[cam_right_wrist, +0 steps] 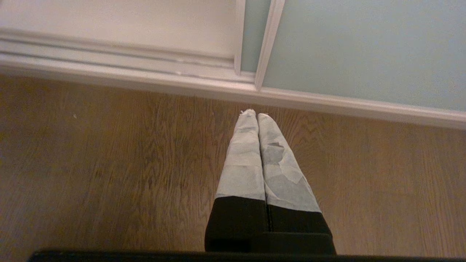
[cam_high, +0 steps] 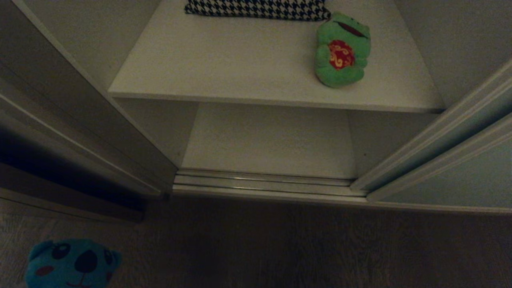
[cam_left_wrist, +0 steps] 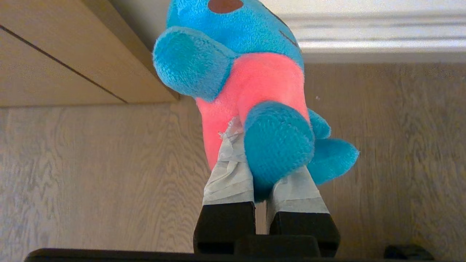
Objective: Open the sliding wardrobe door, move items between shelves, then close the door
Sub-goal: Place the blue doll on the lower shelf
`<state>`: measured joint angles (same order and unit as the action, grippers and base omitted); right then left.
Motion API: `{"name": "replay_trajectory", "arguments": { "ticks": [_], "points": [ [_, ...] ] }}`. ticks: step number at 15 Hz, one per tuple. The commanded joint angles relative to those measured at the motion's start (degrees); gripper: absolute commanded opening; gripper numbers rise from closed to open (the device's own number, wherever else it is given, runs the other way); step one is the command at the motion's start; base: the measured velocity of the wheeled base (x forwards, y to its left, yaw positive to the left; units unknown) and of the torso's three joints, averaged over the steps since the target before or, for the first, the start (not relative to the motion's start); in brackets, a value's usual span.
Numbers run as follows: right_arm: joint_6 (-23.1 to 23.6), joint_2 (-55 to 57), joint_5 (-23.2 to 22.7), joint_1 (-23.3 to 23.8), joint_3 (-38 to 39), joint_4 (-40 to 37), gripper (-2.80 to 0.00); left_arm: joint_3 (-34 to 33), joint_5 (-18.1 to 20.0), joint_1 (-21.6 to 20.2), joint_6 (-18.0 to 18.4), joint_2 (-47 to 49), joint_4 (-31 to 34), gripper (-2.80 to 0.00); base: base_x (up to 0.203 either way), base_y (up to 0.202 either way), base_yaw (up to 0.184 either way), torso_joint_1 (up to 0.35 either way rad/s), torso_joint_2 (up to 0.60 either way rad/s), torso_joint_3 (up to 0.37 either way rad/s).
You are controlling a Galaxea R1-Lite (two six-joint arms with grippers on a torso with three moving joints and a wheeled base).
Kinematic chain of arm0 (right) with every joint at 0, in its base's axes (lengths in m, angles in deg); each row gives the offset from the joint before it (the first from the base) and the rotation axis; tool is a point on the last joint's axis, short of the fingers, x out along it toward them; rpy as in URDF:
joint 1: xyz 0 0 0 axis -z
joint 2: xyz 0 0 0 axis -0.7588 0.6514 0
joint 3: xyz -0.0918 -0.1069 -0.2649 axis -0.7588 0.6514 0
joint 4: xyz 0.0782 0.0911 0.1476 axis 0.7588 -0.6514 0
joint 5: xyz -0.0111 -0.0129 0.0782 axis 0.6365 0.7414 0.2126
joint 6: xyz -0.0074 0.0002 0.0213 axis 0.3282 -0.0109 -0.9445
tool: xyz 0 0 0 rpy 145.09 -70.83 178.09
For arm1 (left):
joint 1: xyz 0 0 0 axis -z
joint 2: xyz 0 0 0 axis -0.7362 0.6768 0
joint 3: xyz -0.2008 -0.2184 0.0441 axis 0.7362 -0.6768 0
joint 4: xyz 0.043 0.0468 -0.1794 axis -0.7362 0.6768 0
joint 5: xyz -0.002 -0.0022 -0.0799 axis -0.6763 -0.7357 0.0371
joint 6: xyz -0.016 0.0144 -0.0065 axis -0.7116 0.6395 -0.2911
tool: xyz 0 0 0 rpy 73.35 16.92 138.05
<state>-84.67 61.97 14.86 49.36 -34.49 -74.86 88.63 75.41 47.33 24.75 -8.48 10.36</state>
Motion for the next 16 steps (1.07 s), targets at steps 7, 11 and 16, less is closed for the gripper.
{"name": "replay_trajectory", "arguments": {
  "ticks": [7,11,16],
  "points": [
    [0.01,0.02,-0.02,0.00,0.09,0.01,-2.80,0.01,0.03,-0.01,-0.08,0.29,0.06,-2.80,0.000,0.000,0.000,0.005,0.00,-0.200],
    [0.10,0.02,-0.02,0.00,0.09,0.01,-2.80,0.08,0.11,-0.01,-0.08,0.22,0.06,-2.80,0.000,0.000,0.000,0.002,0.01,-0.199],
    [0.01,0.02,-0.02,0.00,0.09,0.01,-2.80,0.06,0.03,-0.01,-0.08,0.20,0.06,-2.80,0.000,0.000,0.000,0.004,0.00,-0.197]
  ]
}}
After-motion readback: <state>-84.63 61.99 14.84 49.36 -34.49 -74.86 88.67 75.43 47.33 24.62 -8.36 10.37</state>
